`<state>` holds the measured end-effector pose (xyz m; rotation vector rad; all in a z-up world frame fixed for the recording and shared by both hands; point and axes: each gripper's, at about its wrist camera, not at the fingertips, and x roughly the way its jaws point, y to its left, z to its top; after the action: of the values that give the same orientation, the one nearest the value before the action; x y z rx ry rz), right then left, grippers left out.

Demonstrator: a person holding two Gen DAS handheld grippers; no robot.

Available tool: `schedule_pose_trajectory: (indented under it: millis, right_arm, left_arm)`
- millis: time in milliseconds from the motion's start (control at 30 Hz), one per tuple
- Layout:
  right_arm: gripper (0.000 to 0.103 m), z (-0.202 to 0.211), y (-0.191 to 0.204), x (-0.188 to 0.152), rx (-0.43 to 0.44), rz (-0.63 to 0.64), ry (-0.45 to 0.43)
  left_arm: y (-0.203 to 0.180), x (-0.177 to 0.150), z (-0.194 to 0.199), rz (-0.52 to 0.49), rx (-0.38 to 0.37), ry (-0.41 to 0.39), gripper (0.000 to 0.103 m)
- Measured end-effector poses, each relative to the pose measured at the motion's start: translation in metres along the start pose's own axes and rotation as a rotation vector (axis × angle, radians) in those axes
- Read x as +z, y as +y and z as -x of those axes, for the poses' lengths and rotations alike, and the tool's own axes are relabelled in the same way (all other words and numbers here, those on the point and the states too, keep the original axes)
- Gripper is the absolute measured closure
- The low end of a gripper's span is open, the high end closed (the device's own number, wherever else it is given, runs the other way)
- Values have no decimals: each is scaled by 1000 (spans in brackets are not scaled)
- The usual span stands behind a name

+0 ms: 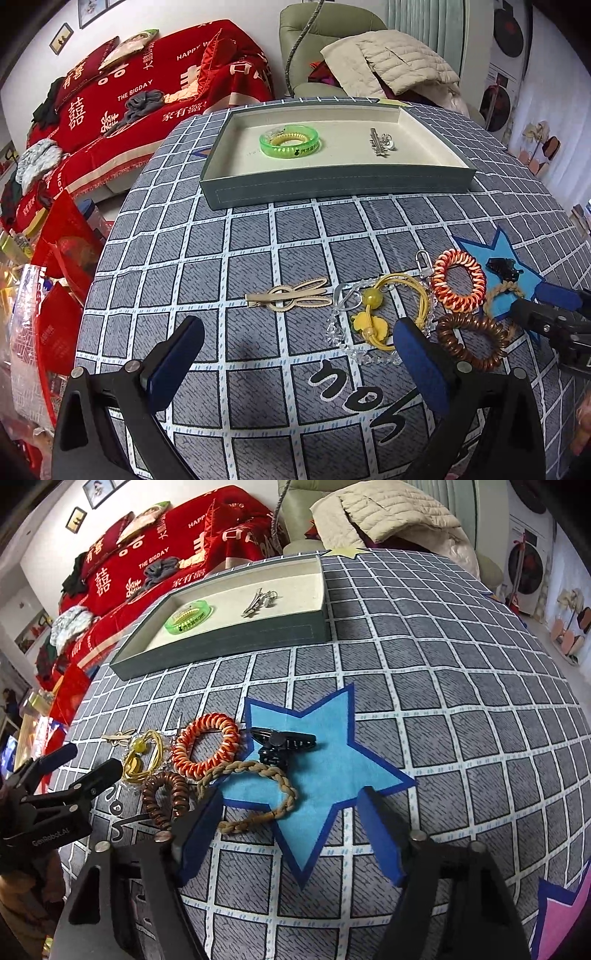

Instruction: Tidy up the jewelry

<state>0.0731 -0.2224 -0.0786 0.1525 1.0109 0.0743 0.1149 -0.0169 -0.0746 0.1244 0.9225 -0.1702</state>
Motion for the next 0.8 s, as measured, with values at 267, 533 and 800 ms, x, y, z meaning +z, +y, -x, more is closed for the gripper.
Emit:
schedule_pose_trajectory:
  millis: [267, 533, 800]
  right_arm:
    - [44, -5, 15, 1, -59, 92, -3]
    - [48, -6, 20, -1, -88, 131, -7]
    - [85, -4, 20, -2, -89, 145, -15]
  left_arm:
    - [-9, 2, -4, -26, -10, 19, 8]
    - [-24, 4, -5, -73, -12, 18, 30]
    - [-30, 4, -3, -106, -30, 10, 75]
